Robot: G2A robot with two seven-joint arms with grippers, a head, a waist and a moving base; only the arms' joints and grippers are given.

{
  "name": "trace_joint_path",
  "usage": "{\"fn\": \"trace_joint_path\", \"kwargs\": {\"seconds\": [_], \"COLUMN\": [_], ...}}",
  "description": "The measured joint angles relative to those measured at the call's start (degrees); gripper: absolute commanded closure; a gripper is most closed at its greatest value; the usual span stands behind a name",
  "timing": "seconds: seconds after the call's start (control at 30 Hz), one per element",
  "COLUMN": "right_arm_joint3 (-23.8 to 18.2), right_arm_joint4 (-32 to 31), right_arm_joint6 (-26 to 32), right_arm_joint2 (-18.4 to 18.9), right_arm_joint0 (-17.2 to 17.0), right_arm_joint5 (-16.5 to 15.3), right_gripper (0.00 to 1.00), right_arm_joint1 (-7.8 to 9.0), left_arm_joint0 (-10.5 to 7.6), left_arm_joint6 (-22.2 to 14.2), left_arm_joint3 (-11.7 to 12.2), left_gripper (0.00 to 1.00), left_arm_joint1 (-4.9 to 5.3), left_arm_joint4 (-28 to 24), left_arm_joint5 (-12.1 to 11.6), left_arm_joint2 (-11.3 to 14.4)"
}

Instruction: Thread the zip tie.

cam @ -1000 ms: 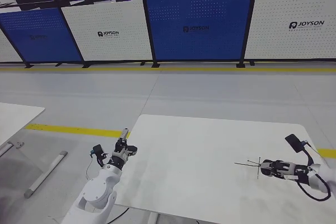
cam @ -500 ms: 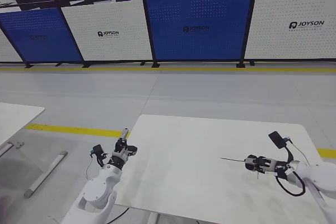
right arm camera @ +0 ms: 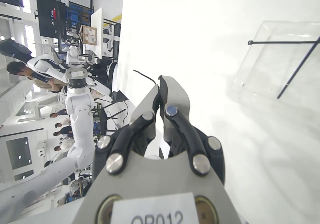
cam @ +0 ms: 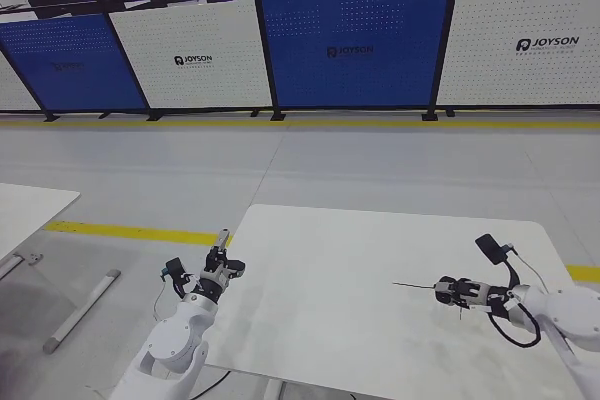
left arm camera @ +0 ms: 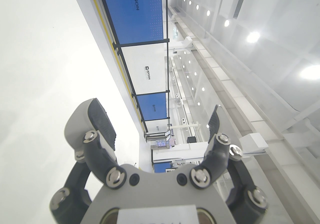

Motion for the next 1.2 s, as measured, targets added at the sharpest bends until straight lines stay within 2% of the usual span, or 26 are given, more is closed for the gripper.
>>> {"fn": "trace_joint_path", "kwargs": {"seconds": [0.13,0.2,0.33,0.37,0.47,0.6,0.7,1.2], "right_arm_joint3": [-0.1,-0.77,-2.17,-2.63,-3.52,-3.5,-2.04,-1.86], "right_arm_joint4": [-0.13,-0.92,-0.93,-1.08,-3.39,-6.78,-5.46,-5.11], "right_arm_joint6": [-0.22,-2.62,-7.1,-8.15,-9.88,-10.15,-7.95,-7.56], "right_arm_joint2": [-0.01,-0.24,-0.19,-0.29,-1.73,-4.86,-6.49,-6.53], "right_arm_joint0": [-0.1,-0.64,-1.14,-1.23,-0.6,1.48,3.16,3.26], "right_arm_joint5": [-0.18,-1.58,-6.1,-8.03,-11.13,-14.22,-17.51,-17.76], "right_gripper": [1.0,1.0,1.0,1.0,1.0,1.0,1.0,1.0], "right_arm_joint1": [-0.02,-0.17,-0.51,-0.64,-1.04,-1.83,-2.37,-2.4], "left_arm_joint0": [0.0,0.0,0.0,0.0,0.0,0.0,0.0,0.0], "left_arm_joint6": [0.0,0.0,0.0,0.0,0.0,0.0,0.0,0.0], "left_arm_joint3": [0.0,0.0,0.0,0.0,0.0,0.0,0.0,0.0], "left_gripper": [0.0,0.0,0.0,0.0,0.0,0.0,0.0,0.0], "left_arm_joint1": [0.0,0.0,0.0,0.0,0.0,0.0,0.0,0.0], "left_arm_joint4": [0.0,0.0,0.0,0.0,0.0,0.0,0.0,0.0], "left_arm_joint5": [0.0,0.0,0.0,0.0,0.0,0.0,0.0,0.0], "left_arm_joint2": [0.0,0.0,0.0,0.0,0.0,0.0,0.0,0.0]}}
